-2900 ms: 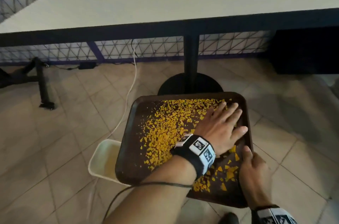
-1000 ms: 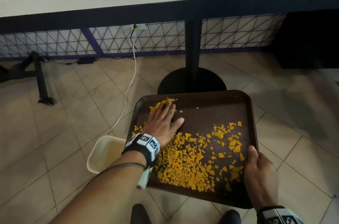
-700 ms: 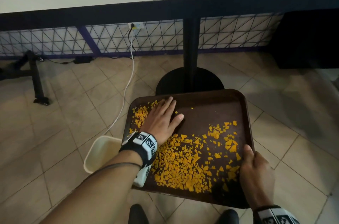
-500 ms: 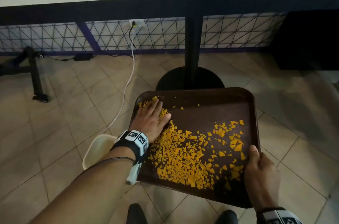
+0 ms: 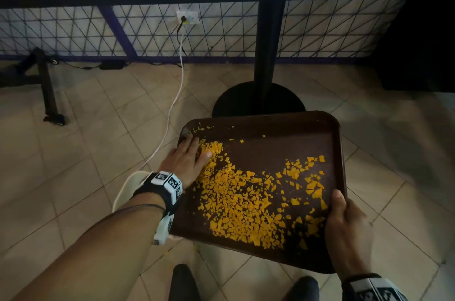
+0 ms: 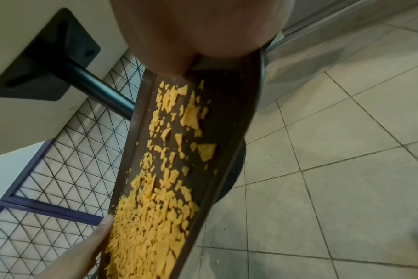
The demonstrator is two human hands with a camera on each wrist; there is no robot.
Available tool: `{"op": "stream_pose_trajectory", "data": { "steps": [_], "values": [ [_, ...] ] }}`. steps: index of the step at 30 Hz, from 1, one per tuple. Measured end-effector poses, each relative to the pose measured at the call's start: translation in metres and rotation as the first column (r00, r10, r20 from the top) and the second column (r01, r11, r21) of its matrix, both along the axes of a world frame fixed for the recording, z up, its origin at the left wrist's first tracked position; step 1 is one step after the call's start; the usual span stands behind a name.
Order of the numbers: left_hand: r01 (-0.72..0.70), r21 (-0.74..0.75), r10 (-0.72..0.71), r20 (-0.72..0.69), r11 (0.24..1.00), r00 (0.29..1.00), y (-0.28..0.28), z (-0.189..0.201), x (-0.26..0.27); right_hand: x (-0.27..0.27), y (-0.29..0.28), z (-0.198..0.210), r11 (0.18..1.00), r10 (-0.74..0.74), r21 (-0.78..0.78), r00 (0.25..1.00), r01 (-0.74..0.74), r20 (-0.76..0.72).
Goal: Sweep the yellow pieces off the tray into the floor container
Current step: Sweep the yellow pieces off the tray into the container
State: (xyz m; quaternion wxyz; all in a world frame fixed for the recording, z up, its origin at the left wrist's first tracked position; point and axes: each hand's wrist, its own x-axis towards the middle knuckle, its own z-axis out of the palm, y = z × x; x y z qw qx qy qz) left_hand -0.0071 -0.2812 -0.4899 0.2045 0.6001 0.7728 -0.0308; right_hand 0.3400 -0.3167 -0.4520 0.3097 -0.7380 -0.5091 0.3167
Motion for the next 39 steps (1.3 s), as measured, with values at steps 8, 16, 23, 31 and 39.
{"op": "stream_pose_trajectory", "data": {
  "steps": [8,16,23,31,39],
  "values": [
    [-0.027,0.209,0.028,0.0,0.977,1.0,0.001,0.012,-0.002,-0.007,-0.004,-0.007,1.0,0.017,0.024,1.0,-0.017,-0.001],
    [-0.051,0.121,0.049,0.016,0.991,0.999,0.018,-0.001,-0.002,-0.009,0.002,-0.011,0.999,-0.024,0.024,1.0,0.024,0.0],
    [0.138,0.375,-0.135,-0.033,0.917,0.99,0.023,0.012,0.021,-0.014,0.0,-0.014,0.999,0.025,0.041,0.998,-0.027,0.054],
    [0.038,0.143,-0.019,-0.135,0.989,0.991,0.021,-0.011,-0.016,-0.014,0.002,-0.01,0.997,0.011,0.072,0.999,-0.014,0.043],
    [0.084,0.392,-0.052,-0.092,0.916,0.994,0.01,0.015,-0.012,-0.02,-0.001,-0.016,0.993,0.018,0.118,0.994,-0.031,0.11]
  ]
}}
